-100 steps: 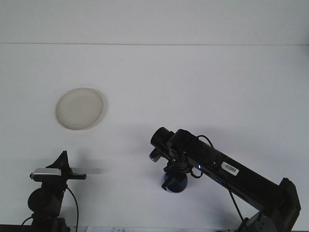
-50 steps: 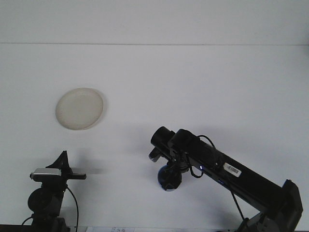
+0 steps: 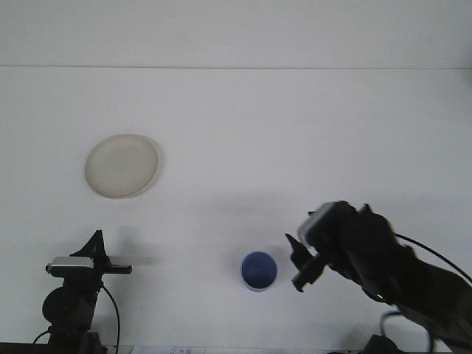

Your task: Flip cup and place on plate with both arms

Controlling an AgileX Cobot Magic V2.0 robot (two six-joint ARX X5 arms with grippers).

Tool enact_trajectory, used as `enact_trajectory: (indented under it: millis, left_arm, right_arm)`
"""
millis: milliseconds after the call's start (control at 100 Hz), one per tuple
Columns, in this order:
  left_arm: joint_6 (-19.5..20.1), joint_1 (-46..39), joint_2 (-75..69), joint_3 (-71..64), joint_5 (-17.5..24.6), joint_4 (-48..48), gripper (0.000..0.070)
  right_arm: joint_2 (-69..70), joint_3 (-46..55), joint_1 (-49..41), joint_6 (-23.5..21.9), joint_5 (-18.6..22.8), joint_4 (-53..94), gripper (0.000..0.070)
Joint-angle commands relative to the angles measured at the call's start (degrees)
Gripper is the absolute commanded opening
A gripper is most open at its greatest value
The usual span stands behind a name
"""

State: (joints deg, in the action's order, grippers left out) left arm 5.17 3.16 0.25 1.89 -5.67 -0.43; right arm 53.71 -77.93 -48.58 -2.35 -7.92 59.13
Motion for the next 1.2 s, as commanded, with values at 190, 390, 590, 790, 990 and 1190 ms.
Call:
enact_trajectory:
  millis: [190,390,590,790,990,1190]
  left_arm:
    - [0.13,0.02,-0.07,-1.07,0.00,0.66,0.0016]
    - [-1.14,0.02,-0.07,-1.07,0.00,0.87,0.0016]
    - [-13.20,0.02,-0.07,-1.09,0.00,1.70,0.0016]
    - [-24.59,0.02,-0.07,0.15,1.33,5.25,0.0011]
    - [-25.29,0.46,5.40,12.04,8.52,0.63,0.0012]
    - [-16.22,2.51,22.29,32.15,18.34,-12.68,0.0415]
  right_arm:
    - [-28.83,20.09,-0.59,-2.95,-7.85,-13.88,0.0416]
    - [-45.18,33.09,-0.59,-1.92,-10.21,-18.93,0.0416]
    - [-48.46,36.54,-0.59,-1.99,-10.03,-18.60,0.0416]
    - [-48.39,36.54,-0.59,-1.95,-10.14,-18.84,0.0416]
    - [-48.39,36.61,-0.59,-1.95,-10.14,-18.71,0.0416]
    - [-48.39,36.61,-0.59,-0.59,-10.14,-18.64,0.0415]
